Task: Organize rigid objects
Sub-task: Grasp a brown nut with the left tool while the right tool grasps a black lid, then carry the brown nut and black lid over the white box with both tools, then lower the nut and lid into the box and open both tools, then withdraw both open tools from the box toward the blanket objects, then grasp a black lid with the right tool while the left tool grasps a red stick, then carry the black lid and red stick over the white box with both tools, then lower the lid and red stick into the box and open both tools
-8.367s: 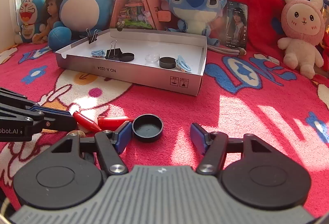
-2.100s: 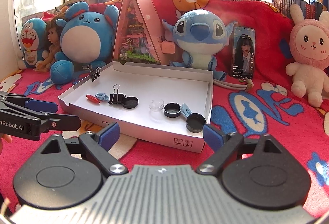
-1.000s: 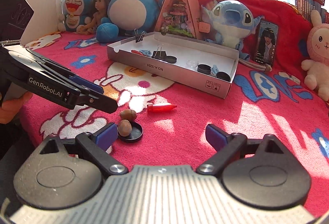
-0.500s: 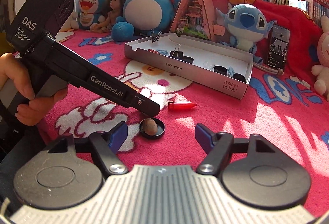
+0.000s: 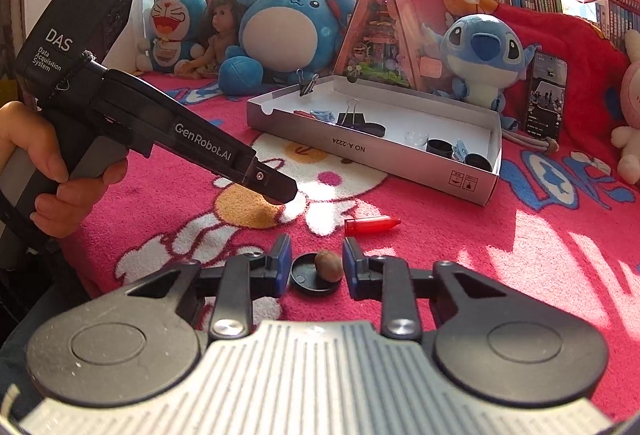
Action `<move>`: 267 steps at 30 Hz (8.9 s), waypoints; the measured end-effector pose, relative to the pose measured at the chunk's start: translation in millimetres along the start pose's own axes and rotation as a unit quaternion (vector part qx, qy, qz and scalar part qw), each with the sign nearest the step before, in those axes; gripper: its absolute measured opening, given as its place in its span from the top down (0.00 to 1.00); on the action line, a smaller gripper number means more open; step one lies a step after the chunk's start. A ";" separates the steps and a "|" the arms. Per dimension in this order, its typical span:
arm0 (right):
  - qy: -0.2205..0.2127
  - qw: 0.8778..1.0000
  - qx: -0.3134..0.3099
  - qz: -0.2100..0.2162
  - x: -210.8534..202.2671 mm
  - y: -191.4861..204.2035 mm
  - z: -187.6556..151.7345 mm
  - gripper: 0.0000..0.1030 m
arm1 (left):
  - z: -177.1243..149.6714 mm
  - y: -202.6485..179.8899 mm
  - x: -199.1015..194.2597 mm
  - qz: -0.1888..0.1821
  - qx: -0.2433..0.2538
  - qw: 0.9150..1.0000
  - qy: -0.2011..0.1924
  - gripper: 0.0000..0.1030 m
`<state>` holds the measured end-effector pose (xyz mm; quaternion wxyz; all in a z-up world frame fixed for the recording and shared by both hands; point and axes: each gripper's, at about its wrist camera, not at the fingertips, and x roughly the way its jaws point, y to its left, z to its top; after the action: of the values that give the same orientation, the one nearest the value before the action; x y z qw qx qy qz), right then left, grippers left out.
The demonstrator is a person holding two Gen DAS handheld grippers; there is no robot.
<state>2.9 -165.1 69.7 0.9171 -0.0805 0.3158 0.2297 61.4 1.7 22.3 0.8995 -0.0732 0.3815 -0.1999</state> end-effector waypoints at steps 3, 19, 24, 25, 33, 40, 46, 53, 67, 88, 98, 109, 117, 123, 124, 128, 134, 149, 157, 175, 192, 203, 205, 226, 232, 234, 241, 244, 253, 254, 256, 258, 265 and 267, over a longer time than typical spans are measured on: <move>0.002 1.000 0.004 -0.011 3.3 0.3 1.2 0.73 | -0.5 0.7 -0.2 0.000 -0.001 1.000 -0.001 0.83; 0.005 0.999 0.039 -0.030 7.3 -6.5 3.2 0.80 | -6.1 -2.9 -2.3 0.002 0.013 1.000 -0.007 0.83; 0.002 0.998 0.056 -0.043 6.7 -13.8 3.2 0.80 | -13.3 -7.9 -4.5 0.003 0.032 0.999 -0.006 0.83; 0.002 0.997 0.058 -0.044 6.7 -14.7 2.8 0.80 | -15.3 -9.0 -4.2 0.003 0.035 0.999 -0.004 0.83; -0.001 0.996 0.066 -0.055 6.7 -17.8 2.7 0.80 | -20.7 -14.6 0.3 0.004 0.050 0.999 -0.003 0.79; -0.005 0.995 0.074 -0.070 9.3 -22.4 8.0 0.80 | -14.2 -14.2 0.8 0.018 0.050 0.999 -0.008 0.83; -0.017 0.992 0.086 -0.086 16.7 -36.3 26.2 0.80 | 13.3 -0.6 -3.7 0.029 0.028 0.999 -0.032 0.83; -0.028 0.989 0.107 -0.101 35.4 -58.3 50.7 0.80 | 53.9 26.1 -0.5 0.057 -0.004 0.996 -0.062 0.83; -0.009 0.977 0.165 -0.133 97.1 -101.6 77.1 0.80 | 95.8 57.2 46.5 0.112 -0.031 0.990 -0.074 0.83; 0.017 0.974 0.171 -0.146 125.5 -113.3 76.9 0.80 | 97.4 61.3 73.5 0.133 -0.036 0.988 -0.067 0.83; 0.009 0.974 0.173 -0.146 122.5 -112.9 77.5 0.56 | 97.5 60.9 70.1 0.136 -0.038 0.987 -0.076 0.59; -0.017 0.977 0.172 -0.126 92.3 -107.6 75.1 0.37 | 92.5 54.4 46.0 0.123 -0.026 0.988 -0.087 0.37; -0.029 0.982 0.150 -0.111 60.4 -99.3 63.8 0.26 | 75.4 37.9 22.9 0.087 -0.004 0.992 -0.087 0.32; -0.026 0.988 0.113 -0.097 36.5 -86.3 52.1 0.23 | 56.7 23.2 10.9 0.057 0.013 0.996 -0.074 0.31; -0.027 0.989 0.109 -0.091 32.5 -83.2 49.8 0.22 | 53.5 20.5 9.8 0.052 0.015 0.996 -0.070 0.31; -0.026 0.993 0.094 -0.067 16.3 -69.7 38.9 0.19 | 42.1 8.4 7.3 0.031 0.030 0.998 -0.055 0.31; -0.012 0.998 0.055 -0.036 0.1 -44.8 23.6 0.16 | 32.0 -8.3 9.8 0.013 0.043 0.998 -0.039 0.30; 0.021 0.999 0.030 -0.033 10.7 -2.4 -9.9 0.15 | 18.6 -50.4 52.2 -0.051 0.058 0.996 0.033 0.55; 0.010 0.999 0.027 -0.034 12.4 2.1 -15.9 0.31 | 17.4 -54.7 62.5 -0.043 0.054 0.996 0.047 0.91; -0.007 0.995 0.066 -0.081 14.0 -10.4 -3.9 0.64 | 40.4 -15.8 37.4 0.008 0.019 1.000 0.001 0.91; 0.030 0.978 0.113 -0.171 45.7 -42.5 22.7 0.64 | 45.9 0.9 30.2 0.054 0.008 0.998 -0.032 0.91; 0.015 0.975 0.116 -0.190 56.4 -52.7 44.9 0.64 | 65.1 17.2 29.5 0.074 -0.011 0.996 -0.053 0.91; 0.010 0.974 0.119 -0.190 56.8 -56.2 49.3 0.64 | 69.3 22.4 28.9 0.076 -0.017 0.995 -0.057 0.91; 0.013 0.974 0.121 -0.189 85.7 -77.4 77.5 0.64 | 101.3 56.2 48.9 0.100 -0.038 0.992 -0.065 0.91; 0.017 0.974 0.126 -0.185 95.9 -83.5 80.5 0.64 | 101.7 61.7 57.4 0.107 -0.044 0.991 -0.061 0.91; 0.020 0.974 0.130 -0.184 99.3 -85.6 80.1 0.64 | 101.2 62.7 60.2 0.109 -0.045 0.991 -0.059 0.91; 0.027 0.974 0.134 -0.181 112.2 -88.1 80.4 0.64 | 101.5 61.4 66.7 0.111 -0.043 0.991 -0.056 0.91; 0.030 0.974 0.137 -0.180 117.5 -89.1 80.5 0.64 | 101.4 61.2 70.1 0.113 -0.043 0.991 -0.053 0.91; 0.038 0.974 0.137 -0.177 129.6 -89.8 80.9 0.64 | 101.8 60.9 73.8 0.116 -0.040 0.991 -0.052 0.91; 0.039 0.974 0.138 -0.176 130.7 -90.2 81.0 0.64 | 101.9 60.9 74.6 0.117 -0.039 0.991 -0.053 0.91; 0.041 0.974 0.140 -0.174 133.0 -90.8 81.6 0.64 | 101.9 61.0 75.3 0.118 -0.038 0.991 -0.053 0.91; 0.042 0.974 0.141 -0.174 134.7 -91.1 81.8 0.64 | 101.9 60.7 76.4 0.119 -0.034 0.991 -0.054 0.91; 0.042 0.974 0.141 -0.172 139.1 -92.1 83.5 0.64 | 103.7 61.0 80.9 0.124 -0.030 0.990 -0.057 0.91; 0.041 0.974 0.144 -0.170 139.9 -93.0 83.7 0.64 | 104.4 61.2 82.5 0.122 -0.032 0.990 -0.058 0.91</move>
<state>189.5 -170.8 49.7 0.9310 -0.0095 0.3644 0.0195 206.6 21.0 23.5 0.9349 -0.0662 0.3414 -0.0714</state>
